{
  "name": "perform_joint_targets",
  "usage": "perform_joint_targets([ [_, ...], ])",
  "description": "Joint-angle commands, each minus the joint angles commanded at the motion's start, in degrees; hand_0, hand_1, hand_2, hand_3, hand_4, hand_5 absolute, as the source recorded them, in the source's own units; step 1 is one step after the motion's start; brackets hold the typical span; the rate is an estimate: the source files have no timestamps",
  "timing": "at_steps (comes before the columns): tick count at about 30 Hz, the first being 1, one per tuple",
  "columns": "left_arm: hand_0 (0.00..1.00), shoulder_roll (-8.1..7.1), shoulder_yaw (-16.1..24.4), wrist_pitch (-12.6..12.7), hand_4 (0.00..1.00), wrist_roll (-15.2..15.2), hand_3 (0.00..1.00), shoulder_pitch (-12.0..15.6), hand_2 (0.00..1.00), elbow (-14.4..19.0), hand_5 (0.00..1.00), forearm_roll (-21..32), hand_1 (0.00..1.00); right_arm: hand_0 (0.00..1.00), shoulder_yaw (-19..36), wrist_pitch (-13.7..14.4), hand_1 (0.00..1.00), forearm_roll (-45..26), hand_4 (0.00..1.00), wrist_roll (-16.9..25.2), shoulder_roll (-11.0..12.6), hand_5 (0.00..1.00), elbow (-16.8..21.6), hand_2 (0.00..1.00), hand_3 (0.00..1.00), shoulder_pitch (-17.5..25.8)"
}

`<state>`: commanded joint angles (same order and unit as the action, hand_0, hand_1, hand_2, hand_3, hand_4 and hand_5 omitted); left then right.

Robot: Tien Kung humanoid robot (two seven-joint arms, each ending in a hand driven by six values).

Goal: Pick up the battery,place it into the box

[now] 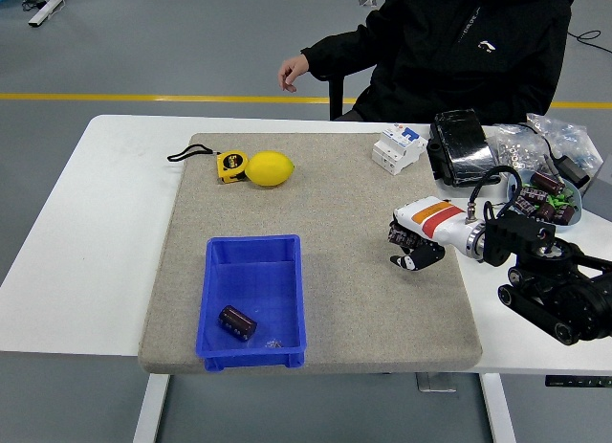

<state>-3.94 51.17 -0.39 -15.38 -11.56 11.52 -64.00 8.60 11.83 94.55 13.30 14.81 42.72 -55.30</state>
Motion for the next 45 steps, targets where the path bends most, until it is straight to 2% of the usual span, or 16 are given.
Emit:
perform_joint_targets([
  [10,0.787,-0.45,0.6,-0.1,0.673,-0.2,0.610,0.1,0.762,0.0,0.595,-0.6,0.767,0.002,1.4,-1.6,0.044,0.2,0.743,-1.5,-0.6,0.217,7.0,0.154,0.209,-4.3],
  [20,0.786,-0.91,1.3,-0.2,0.674,-0.5,0.611,0.2,0.762,0.0,0.596,-1.7,0.766,0.002,1.2,-4.3,0.045,3.0,0.748,-4.4,-2.6,0.223,15.1,0.156,0.205,-8.2],
  [26,0.786,-1.08,1.8,-0.3,0.674,-0.8,0.610,0.5,0.762,0.1,0.596,-2.4,0.765,0.002,0.5,-5.9,0.051,3.6,0.759,-6.5,-5.0,0.223,20.0,0.163,0.216,-9.3],
  [31,0.786,-1.12,2.2,-0.4,0.674,-1.1,0.610,0.6,0.762,0.2,0.596,-3.1,0.765,0.002,-0.5,-6.1,0.051,4.9,0.759,-8.1,-7.6,0.223,22.0,0.163,0.216,-9.4],
  [32,0.788,-1.12,2.3,-0.5,0.674,-1.1,0.609,0.7,0.762,0.2,0.596,-3.3,0.765,0.002,-0.7,-6.4,0.086,5.1,0.788,-8.7,-8.2,0.173,22.3,0.233,0.303,-9.5],
  [35,0.788,-1.19,2.6,-0.5,0.674,-1.2,0.609,0.8,0.762,0.3,0.596,-3.7,0.765,0.002,-1.1,-8.4,0.086,5.6,0.788,-11.1,-9.7,0.173,22.9,0.233,0.303,-9.8],
  [37,0.788,-1.26,2.8,-0.6,0.674,-1.3,0.609,0.8,0.762,0.3,0.596,-4.2,0.765,0.002,-1.3,-11.4,0.086,5.7,0.788,-13.6,-10.9,0.173,23.2,0.233,0.303,-10.4],
  [38,0.787,-1.30,2.9,-0.6,0.673,-1.4,0.609,0.8,0.762,0.3,0.596,-4.3,0.765,0.152,-1.5,-13.1,0.373,5.7,0.747,-14.7,-11.5,0.224,23.1,0.453,0.456,-10.6],
  [43,0.787,-1.43,3.2,-0.7,0.673,-1.6,0.609,0.6,0.762,0.4,0.596,-4.9,0.765,0.152,-2.0,-16.9,0.373,6.4,0.747,-17.4,-13.7,0.224,22.0,0.453,0.456,-11.3],
  [44,0.790,-1.46,3.2,-0.7,0.674,-1.6,0.609,0.6,0.762,0.4,0.598,-5.0,0.765,0.361,-1.9,-18.4,0.499,6.7,0.767,-18.2,-14.2,0.396,21.7,0.610,0.551,-11.3],
  [45,0.790,-1.48,3.3,-0.7,0.674,-1.7,0.609,0.5,0.762,0.4,0.598,-5.0,0.765,0.361,-1.8,-19.7,0.499,6.9,0.767,-18.7,-14.5,0.396,21.4,0.610,0.551,-11.4],
])
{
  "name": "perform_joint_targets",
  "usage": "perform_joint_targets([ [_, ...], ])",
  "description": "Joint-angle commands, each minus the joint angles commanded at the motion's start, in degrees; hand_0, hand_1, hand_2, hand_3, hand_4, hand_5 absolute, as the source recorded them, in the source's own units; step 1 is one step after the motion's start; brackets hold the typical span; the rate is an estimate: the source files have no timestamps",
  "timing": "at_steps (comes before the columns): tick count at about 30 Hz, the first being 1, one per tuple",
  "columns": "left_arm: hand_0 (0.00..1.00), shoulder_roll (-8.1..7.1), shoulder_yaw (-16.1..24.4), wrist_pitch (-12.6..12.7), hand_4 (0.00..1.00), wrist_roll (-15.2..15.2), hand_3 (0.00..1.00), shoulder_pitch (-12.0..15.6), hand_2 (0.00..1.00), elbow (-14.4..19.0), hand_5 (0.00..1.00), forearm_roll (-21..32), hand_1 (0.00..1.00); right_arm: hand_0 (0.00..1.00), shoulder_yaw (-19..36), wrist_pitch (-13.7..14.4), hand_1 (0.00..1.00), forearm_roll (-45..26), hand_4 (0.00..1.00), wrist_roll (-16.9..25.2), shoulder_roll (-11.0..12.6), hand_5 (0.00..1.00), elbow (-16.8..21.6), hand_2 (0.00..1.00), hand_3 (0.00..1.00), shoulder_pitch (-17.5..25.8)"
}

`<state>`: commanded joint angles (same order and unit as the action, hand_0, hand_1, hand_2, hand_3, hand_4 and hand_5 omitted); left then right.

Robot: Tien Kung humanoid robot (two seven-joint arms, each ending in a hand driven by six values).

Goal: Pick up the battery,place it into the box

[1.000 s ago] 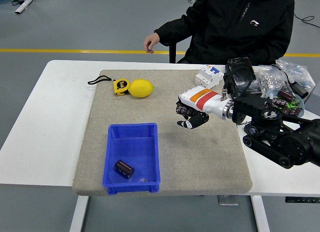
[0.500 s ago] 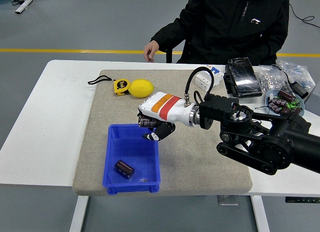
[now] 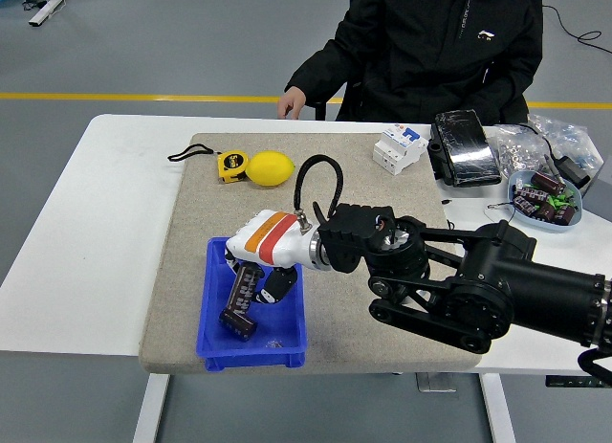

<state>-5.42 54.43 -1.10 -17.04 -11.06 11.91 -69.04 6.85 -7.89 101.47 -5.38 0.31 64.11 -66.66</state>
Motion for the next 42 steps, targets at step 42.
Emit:
perform_joint_targets([
  [42,0.797,0.50,-1.8,0.7,0.671,0.8,0.605,0.0,0.758,-0.3,0.589,3.5,0.766,0.695,22.6,-6.7,0.636,-5.9,0.998,0.4,18.9,0.769,-7.6,0.671,0.731,9.6],
])
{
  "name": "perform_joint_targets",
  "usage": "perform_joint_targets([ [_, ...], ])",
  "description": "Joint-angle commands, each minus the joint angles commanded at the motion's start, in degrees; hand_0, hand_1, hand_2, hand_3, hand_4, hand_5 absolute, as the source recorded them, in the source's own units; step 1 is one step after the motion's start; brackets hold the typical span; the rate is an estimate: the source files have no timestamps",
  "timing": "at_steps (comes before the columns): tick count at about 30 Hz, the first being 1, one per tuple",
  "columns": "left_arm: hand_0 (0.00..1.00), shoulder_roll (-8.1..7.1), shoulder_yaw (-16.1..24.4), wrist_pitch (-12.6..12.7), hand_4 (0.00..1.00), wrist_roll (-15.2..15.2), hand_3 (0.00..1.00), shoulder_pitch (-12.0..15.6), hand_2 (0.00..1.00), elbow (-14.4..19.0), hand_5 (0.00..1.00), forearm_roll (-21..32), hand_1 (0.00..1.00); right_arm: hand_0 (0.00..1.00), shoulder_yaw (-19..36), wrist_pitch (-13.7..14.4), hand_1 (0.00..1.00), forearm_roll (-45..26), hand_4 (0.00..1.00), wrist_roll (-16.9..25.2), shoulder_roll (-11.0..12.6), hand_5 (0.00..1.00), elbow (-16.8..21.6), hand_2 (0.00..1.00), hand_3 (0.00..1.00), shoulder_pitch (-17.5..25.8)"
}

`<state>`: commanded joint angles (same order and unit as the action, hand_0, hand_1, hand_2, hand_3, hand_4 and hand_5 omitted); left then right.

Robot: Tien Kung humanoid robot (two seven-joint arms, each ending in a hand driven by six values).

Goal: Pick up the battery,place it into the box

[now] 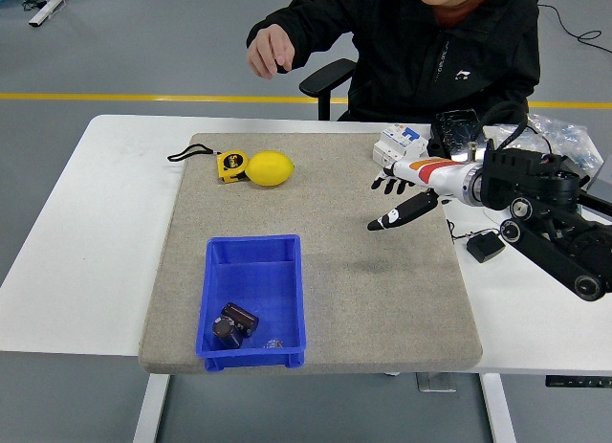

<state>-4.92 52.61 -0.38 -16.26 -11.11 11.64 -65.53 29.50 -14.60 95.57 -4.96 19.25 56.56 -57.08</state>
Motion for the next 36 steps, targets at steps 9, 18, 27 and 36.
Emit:
perform_joint_targets([
  [9,0.797,0.14,0.8,-0.1,0.671,-0.3,0.605,0.3,0.758,0.1,0.589,-0.9,0.767,0.678,1.3,0.0,0.628,0.1,0.998,0.1,1.2,0.779,0.0,0.655,0.722,1.0],
  [18,0.799,0.16,1.0,-0.2,0.670,-0.3,0.606,0.6,0.757,0.1,0.589,-1.1,0.767,0.668,1.1,-0.4,0.612,0.1,0.998,0.1,1.5,0.798,0.4,0.633,0.709,1.5],
  [27,0.798,0.16,1.2,-0.3,0.669,-0.3,0.606,0.8,0.756,0.1,0.591,-1.5,0.767,0.664,0.7,-0.1,0.614,-0.5,0.998,0.5,1.2,0.798,0.8,0.643,0.710,1.7],
  [36,0.797,0.08,0.9,-0.3,0.667,-0.2,0.606,0.5,0.755,0.1,0.593,-1.3,0.766,0.718,0.3,-1.7,0.662,0.7,0.998,1.4,1.6,0.533,0.8,0.705,0.840,1.4],
])
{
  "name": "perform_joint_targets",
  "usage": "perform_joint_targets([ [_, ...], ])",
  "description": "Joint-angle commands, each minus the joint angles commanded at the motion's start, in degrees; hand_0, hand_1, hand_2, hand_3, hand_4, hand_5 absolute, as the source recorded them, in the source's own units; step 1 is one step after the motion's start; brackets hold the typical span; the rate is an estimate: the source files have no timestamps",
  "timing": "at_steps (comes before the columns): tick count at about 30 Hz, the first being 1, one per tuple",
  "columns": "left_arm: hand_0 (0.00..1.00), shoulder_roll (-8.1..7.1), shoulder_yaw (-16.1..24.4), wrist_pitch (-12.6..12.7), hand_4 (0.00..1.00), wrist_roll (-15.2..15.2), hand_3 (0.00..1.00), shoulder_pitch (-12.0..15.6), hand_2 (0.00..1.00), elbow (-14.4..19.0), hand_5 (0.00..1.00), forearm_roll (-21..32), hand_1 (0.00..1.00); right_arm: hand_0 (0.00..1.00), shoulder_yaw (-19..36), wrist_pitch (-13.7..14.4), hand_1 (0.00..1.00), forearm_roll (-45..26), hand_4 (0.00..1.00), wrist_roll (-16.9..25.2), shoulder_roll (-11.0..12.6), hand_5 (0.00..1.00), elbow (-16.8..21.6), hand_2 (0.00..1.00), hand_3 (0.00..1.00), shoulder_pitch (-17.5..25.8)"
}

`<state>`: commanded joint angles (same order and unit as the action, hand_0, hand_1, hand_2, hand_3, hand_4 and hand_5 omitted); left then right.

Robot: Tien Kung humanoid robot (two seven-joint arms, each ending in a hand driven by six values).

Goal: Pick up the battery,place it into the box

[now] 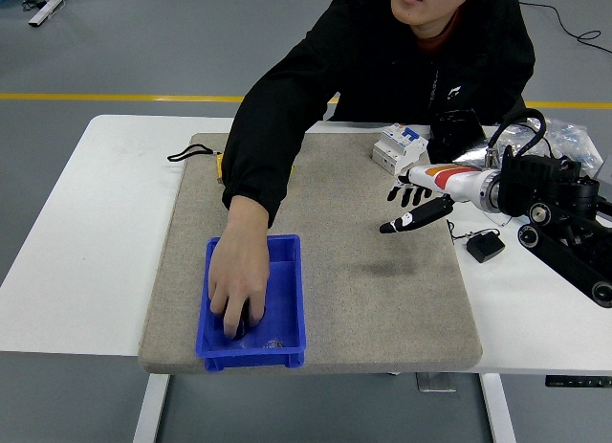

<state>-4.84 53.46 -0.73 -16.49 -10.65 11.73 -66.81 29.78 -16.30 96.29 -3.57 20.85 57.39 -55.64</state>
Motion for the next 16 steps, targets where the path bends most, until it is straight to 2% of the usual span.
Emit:
perform_joint_targets([
  [4,0.797,0.01,-0.2,0.1,0.667,0.1,0.606,0.0,0.755,0.0,0.593,0.4,0.766,0.718,-0.2,-1.8,0.662,2.3,0.998,0.6,0.1,0.533,0.1,0.705,0.840,-0.1],
  [5,0.797,0.02,-0.3,0.1,0.667,0.1,0.606,0.0,0.755,0.0,0.593,0.4,0.766,0.740,-0.2,-2.2,0.704,3.0,0.998,0.9,0.1,0.265,0.1,0.743,0.880,-0.1],
  [11,0.796,-0.01,-0.5,0.1,0.667,0.1,0.606,0.0,0.755,0.0,0.595,0.8,0.767,0.740,-0.6,-3.3,0.704,5.7,0.998,1.9,-0.1,0.265,0.4,0.743,0.880,-0.1],
  [12,0.796,-0.02,-0.5,0.1,0.667,0.1,0.607,0.0,0.755,0.0,0.595,0.8,0.767,0.742,-0.6,-3.4,0.708,5.9,0.998,1.9,-0.1,0.191,0.5,0.750,0.879,-0.1],
  [16,0.796,-0.06,-0.5,0.1,0.667,0.1,0.607,0.0,0.755,0.0,0.595,0.8,0.767,0.742,-0.8,-3.4,0.708,6.1,0.998,2.0,-0.1,0.191,0.4,0.750,0.879,-0.1],
])
